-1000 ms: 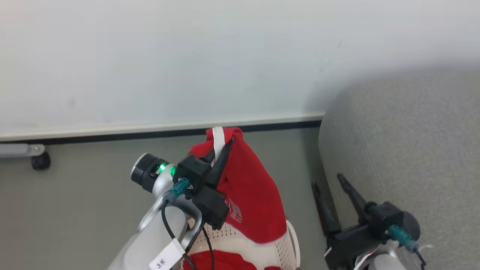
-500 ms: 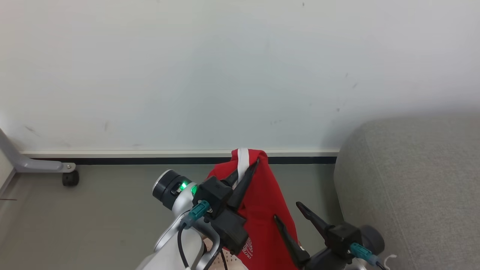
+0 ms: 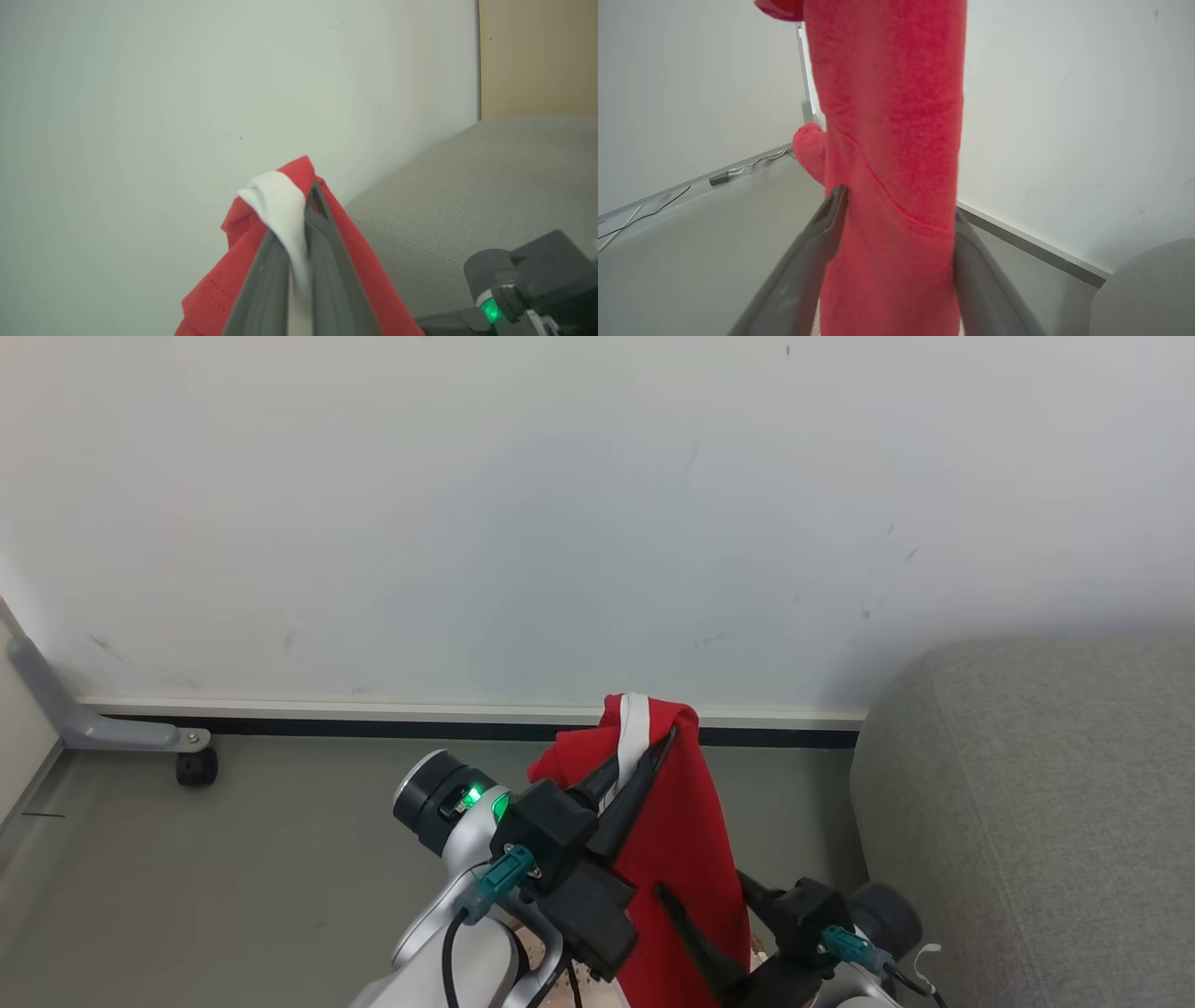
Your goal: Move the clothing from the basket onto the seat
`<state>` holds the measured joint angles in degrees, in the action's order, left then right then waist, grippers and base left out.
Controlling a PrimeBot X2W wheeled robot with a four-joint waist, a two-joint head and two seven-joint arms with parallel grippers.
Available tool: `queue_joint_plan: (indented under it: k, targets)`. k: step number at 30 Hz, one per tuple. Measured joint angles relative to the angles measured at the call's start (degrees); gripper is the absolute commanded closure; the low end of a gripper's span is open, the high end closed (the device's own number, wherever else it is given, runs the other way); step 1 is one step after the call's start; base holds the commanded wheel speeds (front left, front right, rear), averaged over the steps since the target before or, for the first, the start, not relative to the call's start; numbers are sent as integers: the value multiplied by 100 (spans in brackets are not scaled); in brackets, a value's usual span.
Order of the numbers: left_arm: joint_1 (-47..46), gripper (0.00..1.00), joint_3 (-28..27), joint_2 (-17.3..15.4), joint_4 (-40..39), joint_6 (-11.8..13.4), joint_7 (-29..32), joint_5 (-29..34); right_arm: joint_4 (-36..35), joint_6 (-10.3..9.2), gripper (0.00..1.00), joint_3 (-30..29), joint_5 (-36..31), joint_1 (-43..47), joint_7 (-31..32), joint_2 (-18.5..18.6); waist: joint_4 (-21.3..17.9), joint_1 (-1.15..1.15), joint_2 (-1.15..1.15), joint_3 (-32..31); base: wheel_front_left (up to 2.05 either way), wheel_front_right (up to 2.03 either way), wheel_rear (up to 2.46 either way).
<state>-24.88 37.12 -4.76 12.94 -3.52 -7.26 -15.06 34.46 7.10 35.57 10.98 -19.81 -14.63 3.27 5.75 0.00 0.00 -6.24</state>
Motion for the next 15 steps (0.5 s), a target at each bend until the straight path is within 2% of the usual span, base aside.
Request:
queue_joint_plan:
  k: [1, 2, 9, 10, 11, 12, 13, 15]
  targets:
    - [21, 100, -1, -14, -46, 0, 12, 0, 38, 3, 74, 54, 42, -13, -1, 0, 4, 0, 0, 7, 0, 0, 0]
    - [44, 100, -2, -26, -85, 5, 42, 0, 69, 3, 100, 98, 89, -27, -1, 0, 7, 0, 0, 14, 0, 0, 0]
    - [217, 100, -144, -145, -283, 126, 165, -68, 213, 3, 100, 242, 323, -231, -1, 0, -59, 0, 0, 80, 0, 0, 0]
    - [274, 76, -226, -164, -292, 197, 168, -186, 230, 4, 100, 242, 365, -280, 0, 1, -101, 0, 1, 96, 0, 0, 0]
    - [320, 58, -258, -175, -293, 211, 169, -208, 237, 4, 100, 236, 381, -319, -1, 1, -125, 0, 0, 104, 0, 0, 0]
    - [366, 13, -287, -182, -291, 254, 170, -218, 236, 4, 100, 220, 401, -350, -1, 8, -150, 0, 0, 112, 0, 0, 0]
    - [411, 0, -326, -188, -291, 266, 169, -246, 234, 4, 100, 203, 430, -375, -1, 21, -175, 0, 0, 120, 0, 0, 0]
    - [482, 0, -379, -207, -278, 310, 169, -266, 226, 4, 100, 152, 471, -421, -1, 83, -227, 0, 0, 136, 0, 0, 0]
